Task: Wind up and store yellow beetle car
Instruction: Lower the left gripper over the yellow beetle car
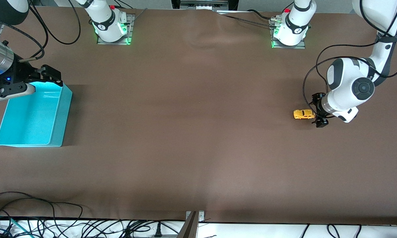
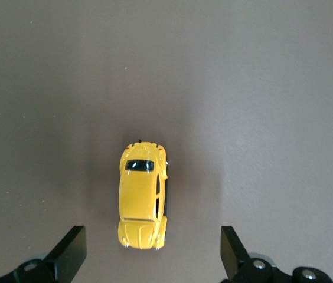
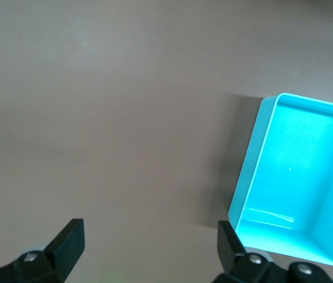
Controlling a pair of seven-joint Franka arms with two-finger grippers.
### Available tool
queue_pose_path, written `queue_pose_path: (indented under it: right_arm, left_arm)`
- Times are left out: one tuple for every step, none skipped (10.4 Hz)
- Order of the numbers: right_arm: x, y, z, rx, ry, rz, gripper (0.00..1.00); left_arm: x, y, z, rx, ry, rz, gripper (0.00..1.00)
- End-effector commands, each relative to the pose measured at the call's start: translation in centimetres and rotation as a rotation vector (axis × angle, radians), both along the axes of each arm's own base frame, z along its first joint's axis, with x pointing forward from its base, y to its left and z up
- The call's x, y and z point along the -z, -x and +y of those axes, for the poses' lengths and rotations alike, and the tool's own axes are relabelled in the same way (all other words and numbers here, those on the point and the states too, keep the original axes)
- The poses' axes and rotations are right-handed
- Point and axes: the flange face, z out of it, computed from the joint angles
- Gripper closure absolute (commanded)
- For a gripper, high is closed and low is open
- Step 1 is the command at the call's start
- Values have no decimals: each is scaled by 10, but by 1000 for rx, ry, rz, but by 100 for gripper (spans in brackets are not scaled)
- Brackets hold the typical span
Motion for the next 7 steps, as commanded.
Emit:
queue_pose_path:
  right_arm:
    - [2,-4,1,-16,-3,2,0]
    - [8,-7,1,-16,-3,8,0]
    - [11,-8,1,-16,-3,12,0]
    - [9,-7,2,-17,-3,7,0]
    - [9,-7,3,-19,-3,7,0]
    - [9,-8,3,-19,-3,4,0]
    - [8,-9,4,-20,-5,-4,0]
  left_arm:
    - [13,3,-4,-38,-25,-23,0]
    - [21,8,-5,-27,-45,-8,0]
    - [29,9,-9,-13,-71,-6,0]
    - [40,13,-15,30,-93,4,0]
    - [47,18,-19,67,-108,18,0]
    - [51,19,-24,77,-104,22,0]
    - [52,20,-25,79,-103,25,0]
